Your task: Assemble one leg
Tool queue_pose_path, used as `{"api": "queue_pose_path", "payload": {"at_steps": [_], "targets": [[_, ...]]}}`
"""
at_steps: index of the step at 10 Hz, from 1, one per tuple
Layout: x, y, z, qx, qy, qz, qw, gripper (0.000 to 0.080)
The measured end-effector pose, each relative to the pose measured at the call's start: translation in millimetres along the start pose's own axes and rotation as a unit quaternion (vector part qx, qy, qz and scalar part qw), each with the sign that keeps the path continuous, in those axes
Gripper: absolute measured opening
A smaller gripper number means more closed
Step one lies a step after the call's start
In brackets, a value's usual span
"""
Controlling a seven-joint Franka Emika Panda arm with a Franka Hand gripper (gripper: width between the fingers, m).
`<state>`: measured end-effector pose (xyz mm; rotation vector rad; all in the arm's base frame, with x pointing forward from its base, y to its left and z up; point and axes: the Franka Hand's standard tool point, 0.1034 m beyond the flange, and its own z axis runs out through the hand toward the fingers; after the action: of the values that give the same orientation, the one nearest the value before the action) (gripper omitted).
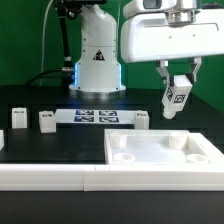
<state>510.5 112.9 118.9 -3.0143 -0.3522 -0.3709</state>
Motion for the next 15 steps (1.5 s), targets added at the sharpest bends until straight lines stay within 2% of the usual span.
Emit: {"api": "queue_pose_path", "payload": {"at_steps": [4,5,10,11,13,15], "targets": [[30.5,23.2,-3.1,-0.025,0.128,-0.012,0.991,0.0292],[30.5,20.8,0.6,-0.021,0.115,-0.012,0.993,0.0292],[30.5,21.0,1.1,-0.021,0.115,-0.013,0.993,0.0292],[40.1,18.8,0.3,-0.019,0.116,-0.014,0.993,0.0292],[69.2,15.9,-0.8,-0.016,0.129,-0.016,0.991,0.0292],[84.7,16.6,5.0,-0.014,0.137,-0.014,0.99,0.0292]]}}
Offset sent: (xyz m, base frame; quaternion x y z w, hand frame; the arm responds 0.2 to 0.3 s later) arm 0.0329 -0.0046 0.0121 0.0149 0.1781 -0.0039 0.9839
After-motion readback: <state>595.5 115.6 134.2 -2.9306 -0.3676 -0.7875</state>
